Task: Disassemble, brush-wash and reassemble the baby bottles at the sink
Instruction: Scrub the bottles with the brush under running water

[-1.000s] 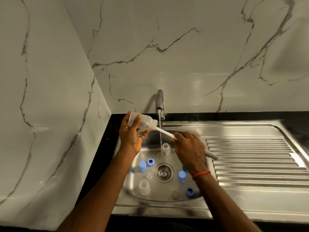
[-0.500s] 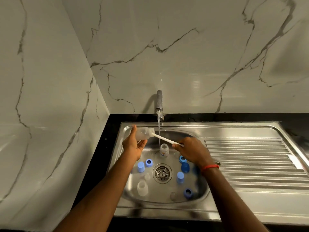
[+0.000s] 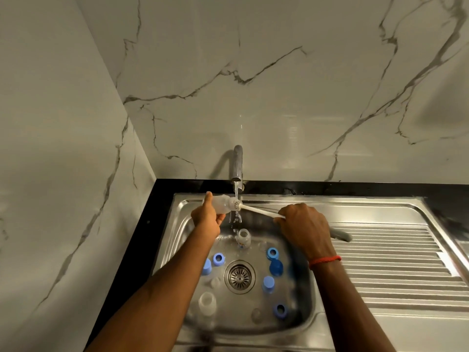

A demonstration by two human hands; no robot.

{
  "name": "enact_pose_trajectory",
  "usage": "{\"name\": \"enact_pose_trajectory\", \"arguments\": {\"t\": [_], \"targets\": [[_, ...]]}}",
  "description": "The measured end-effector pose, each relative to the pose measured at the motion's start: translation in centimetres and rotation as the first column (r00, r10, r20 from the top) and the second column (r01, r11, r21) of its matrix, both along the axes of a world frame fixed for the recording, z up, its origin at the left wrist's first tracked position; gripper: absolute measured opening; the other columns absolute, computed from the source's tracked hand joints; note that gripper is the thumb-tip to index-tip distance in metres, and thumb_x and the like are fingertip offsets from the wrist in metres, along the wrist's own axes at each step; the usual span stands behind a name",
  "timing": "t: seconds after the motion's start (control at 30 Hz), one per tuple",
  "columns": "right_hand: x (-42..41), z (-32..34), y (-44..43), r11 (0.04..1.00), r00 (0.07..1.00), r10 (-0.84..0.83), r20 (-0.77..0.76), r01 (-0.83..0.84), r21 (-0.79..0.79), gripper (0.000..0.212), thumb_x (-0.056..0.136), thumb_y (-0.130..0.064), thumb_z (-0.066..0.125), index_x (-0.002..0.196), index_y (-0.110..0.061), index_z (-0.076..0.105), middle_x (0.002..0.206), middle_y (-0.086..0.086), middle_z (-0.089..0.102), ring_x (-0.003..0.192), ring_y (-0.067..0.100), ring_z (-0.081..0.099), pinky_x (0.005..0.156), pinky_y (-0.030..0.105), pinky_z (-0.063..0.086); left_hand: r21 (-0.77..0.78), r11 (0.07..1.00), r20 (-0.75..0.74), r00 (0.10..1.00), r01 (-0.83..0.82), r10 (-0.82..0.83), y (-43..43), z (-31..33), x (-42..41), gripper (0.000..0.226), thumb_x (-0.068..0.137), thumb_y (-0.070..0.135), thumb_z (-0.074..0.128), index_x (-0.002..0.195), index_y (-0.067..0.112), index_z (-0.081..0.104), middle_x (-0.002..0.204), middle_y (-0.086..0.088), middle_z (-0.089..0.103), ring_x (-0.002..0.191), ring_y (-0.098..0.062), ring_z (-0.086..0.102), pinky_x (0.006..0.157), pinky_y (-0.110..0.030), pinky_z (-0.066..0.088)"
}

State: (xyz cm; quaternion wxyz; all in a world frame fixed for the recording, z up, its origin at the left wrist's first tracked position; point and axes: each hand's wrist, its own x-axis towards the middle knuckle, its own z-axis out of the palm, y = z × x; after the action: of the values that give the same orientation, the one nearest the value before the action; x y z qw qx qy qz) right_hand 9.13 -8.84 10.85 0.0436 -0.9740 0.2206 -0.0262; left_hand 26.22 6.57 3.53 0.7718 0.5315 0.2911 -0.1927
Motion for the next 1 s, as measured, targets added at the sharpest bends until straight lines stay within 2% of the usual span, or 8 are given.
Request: {"name": "enact_pose_trajectory", "arguments": {"t": [0.23,0.3,0.4,0.57,0.67,0.83,0.9,1.0], "targets": [[0.7,1.3,-0.4,0.999,1.0,-0.017,0.002,0.017,-0.032,0.033,0.102,-0.049,0.045,0.103,-0.024,0.067,0.088,-0.002,0.064,0.075,0.013,0.056,0.073,0.026,0.05,-0.055,0.986,-0.058,0.987,-0.155,0.152,1.7,-0.8,2.1,0.049,0.09,0.043,0.071,0.119,0.006,0.054,0.106,-0.015,0.06,0.076,-0.024,0.06,0.071,-0.033,0.057],[1.0,1.4,-0.7,1.0,1.0,-0.018,-0.006,0.018,-0.022,0.035,0.101,-0.05,0.046,0.103,-0.023,0.068,0.09,-0.001,0.066,0.077,0.015,0.059,0.076,0.029,0.054,-0.087,0.988,-0.107,0.987,-0.131,0.122,2.5,-1.5,2.2,0.062,0.087,0.047,0.073,0.128,0.006,0.051,0.115,-0.017,0.058,0.084,-0.025,0.062,0.073,-0.034,0.059],[1.2,1.3,-0.7,0.999,0.999,-0.008,0.04,0.006,0.033,0.032,0.1,-0.047,0.049,0.1,-0.022,0.07,0.083,0.0,0.066,0.072,0.016,0.061,0.072,0.031,0.055,-0.176,0.979,-0.147,0.986,-0.1,0.074,3.0,-2.1,1.6,0.071,0.082,0.052,0.076,0.131,0.006,0.051,0.122,-0.02,0.057,0.093,-0.028,0.063,0.057,-0.031,0.059],[0.1,1.6,-0.8,0.97,0.987,0.161,0.006,-0.159,0.186,0.03,0.098,-0.048,0.055,0.115,-0.029,0.069,0.093,-0.002,0.071,0.076,0.009,0.059,0.069,0.02,0.046,-0.232,0.971,-0.159,0.987,-0.06,0.023,3.3,-2.5,0.7,0.071,0.078,0.049,0.08,0.127,0.004,0.058,0.11,-0.018,0.062,0.083,-0.023,0.063,0.048,-0.024,0.054],[-0.7,1.9,-0.6,0.978,0.987,0.159,0.024,-0.161,0.132,0.036,0.097,-0.049,0.055,0.124,-0.028,0.067,0.102,0.0,0.07,0.08,0.009,0.055,0.071,0.019,0.042,-0.202,0.979,-0.118,0.992,0.013,-0.038,3.9,-2.5,0.1,0.069,0.078,0.051,0.079,0.124,0.004,0.058,0.109,-0.019,0.061,0.081,-0.023,0.061,0.048,-0.022,0.053],[-1.1,2.5,-0.1,0.98,0.98,0.188,0.066,-0.183,-0.084,0.035,0.1,-0.048,0.051,0.119,-0.025,0.068,0.102,0.001,0.065,0.092,0.016,0.061,0.078,0.027,0.051,-0.147,0.979,0.0,0.989,0.144,-0.146,4.7,-1.8,-1.0,0.059,0.079,0.048,0.081,0.121,0.01,0.064,0.116,-0.018,0.064,0.09,-0.026,0.065,0.055,-0.026,0.057],[-1.1,2.6,0.0,0.964,0.969,0.238,0.059,-0.229,-0.132,0.031,0.097,-0.043,0.059,0.116,-0.023,0.071,0.101,0.004,0.067,0.097,0.021,0.063,0.08,0.032,0.053,-0.117,0.974,0.018,0.981,0.196,-0.195,5.3,-1.6,-1.2,0.055,0.077,0.046,0.082,0.117,0.012,0.066,0.116,-0.017,0.064,0.089,-0.025,0.066,0.053,-0.026,0.056],[-1.0,2.3,-0.2,0.925,0.929,0.35,0.123,-0.321,-0.204,0.021,0.08,-0.034,0.08,0.096,-0.021,0.078,0.082,0.004,0.068,0.082,0.024,0.064,0.068,0.035,0.053,-0.038,0.947,0.048,0.947,0.319,-0.317,6.3,-0.9,-1.6,0.043,0.079,0.043,0.081,0.108,0.014,0.068,0.109,-0.017,0.063,0.08,-0.024,0.065,0.049,-0.025,0.054]]}}
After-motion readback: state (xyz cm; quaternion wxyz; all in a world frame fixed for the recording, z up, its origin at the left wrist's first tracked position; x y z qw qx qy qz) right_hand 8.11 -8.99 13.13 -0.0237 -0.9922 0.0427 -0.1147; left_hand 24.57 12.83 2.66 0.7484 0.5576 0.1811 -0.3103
